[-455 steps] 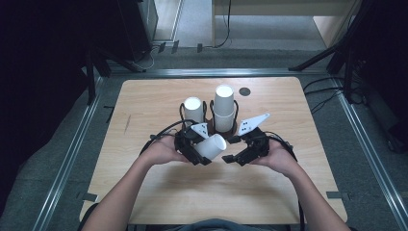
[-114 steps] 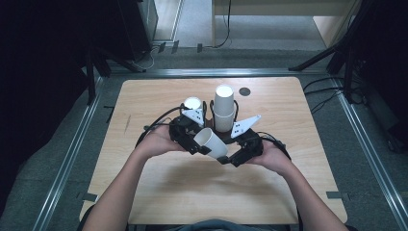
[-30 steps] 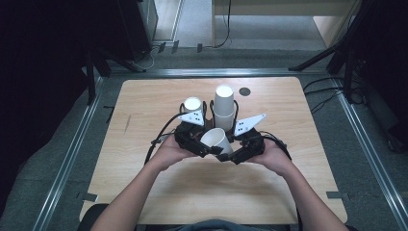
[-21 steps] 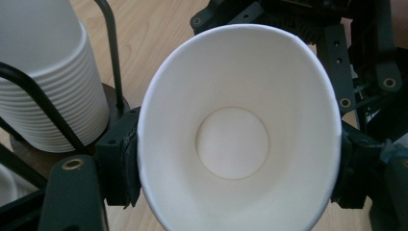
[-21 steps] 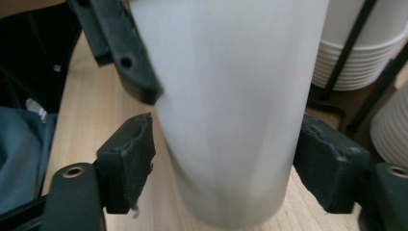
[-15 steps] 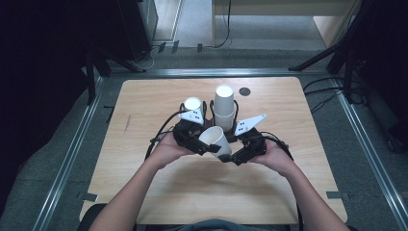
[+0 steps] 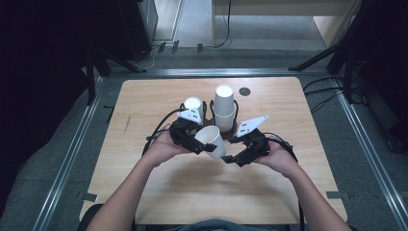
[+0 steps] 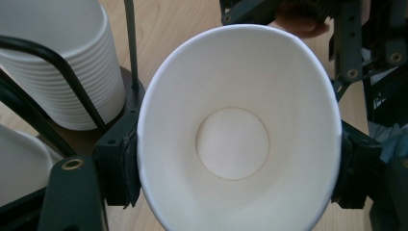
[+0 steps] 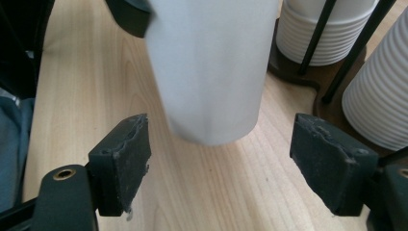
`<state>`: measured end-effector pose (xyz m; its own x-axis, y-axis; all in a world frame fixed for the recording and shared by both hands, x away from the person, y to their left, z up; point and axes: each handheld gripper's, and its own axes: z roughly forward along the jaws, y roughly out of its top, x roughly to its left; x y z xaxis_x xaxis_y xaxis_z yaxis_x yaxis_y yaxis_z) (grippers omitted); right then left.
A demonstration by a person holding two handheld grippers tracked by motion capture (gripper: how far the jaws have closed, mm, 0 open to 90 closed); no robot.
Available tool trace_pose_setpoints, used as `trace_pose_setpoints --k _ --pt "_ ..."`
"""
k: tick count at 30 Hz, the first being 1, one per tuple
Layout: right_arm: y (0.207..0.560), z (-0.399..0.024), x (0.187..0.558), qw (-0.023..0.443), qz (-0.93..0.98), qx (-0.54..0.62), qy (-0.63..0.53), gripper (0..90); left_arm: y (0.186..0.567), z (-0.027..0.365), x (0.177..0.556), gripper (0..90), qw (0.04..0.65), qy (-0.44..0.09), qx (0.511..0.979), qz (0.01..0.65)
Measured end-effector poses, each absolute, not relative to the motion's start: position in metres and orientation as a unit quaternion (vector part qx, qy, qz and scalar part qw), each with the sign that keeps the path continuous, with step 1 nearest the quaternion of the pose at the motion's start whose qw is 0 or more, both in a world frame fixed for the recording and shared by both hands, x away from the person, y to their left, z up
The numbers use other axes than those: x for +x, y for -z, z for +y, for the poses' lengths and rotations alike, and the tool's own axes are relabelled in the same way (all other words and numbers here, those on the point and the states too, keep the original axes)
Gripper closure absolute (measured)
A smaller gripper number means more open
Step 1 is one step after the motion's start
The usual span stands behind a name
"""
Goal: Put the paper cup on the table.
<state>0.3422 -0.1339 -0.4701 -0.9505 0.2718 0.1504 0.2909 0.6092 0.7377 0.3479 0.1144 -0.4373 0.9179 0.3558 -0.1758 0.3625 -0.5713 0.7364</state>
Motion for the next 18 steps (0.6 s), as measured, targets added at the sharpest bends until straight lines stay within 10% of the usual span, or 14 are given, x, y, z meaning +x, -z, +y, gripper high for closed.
trace_pose_setpoints --k 18 --pt "0.464 -0.151 0.346 -0.016 -0.887 -0.186 0.423 22.1 0.435 0.137 0.347 23.1 0.398 -0.007 0.892 0.216"
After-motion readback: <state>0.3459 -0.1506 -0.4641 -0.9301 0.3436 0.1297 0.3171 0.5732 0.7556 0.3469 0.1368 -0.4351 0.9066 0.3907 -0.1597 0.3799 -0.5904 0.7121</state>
